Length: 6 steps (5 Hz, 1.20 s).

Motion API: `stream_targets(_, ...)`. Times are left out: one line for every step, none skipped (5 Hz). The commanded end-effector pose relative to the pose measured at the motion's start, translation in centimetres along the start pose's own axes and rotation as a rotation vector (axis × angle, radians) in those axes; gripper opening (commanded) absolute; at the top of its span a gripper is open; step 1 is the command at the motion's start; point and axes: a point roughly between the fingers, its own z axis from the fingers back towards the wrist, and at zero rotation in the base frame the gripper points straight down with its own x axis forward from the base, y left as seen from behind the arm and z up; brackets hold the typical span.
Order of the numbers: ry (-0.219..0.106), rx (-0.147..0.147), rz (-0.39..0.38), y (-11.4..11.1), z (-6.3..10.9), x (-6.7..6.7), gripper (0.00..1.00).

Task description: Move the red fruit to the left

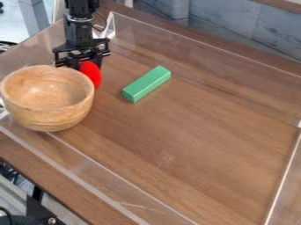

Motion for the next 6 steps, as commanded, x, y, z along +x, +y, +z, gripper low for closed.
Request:
stream_targets(-0.015,-0.025,0.029,0.5,1.8,0.1,1.00)
stream_targets(-0.006,-0.037,0.039,0.5,2.7,-0.4,1.00)
stream_targets(-0.003,-0.046,0.022,0.4,2.7,-0.5,1.00)
stream_targets(0.001,-0.055,0.005,0.4,2.8,-0.5,1.00)
stream_targets(0.013,-0.073,0.033,0.2,4.2,-0.3,1.00)
stream_targets(0.027,-0.095,0.058,0.0,5.8,0.0,1.00)
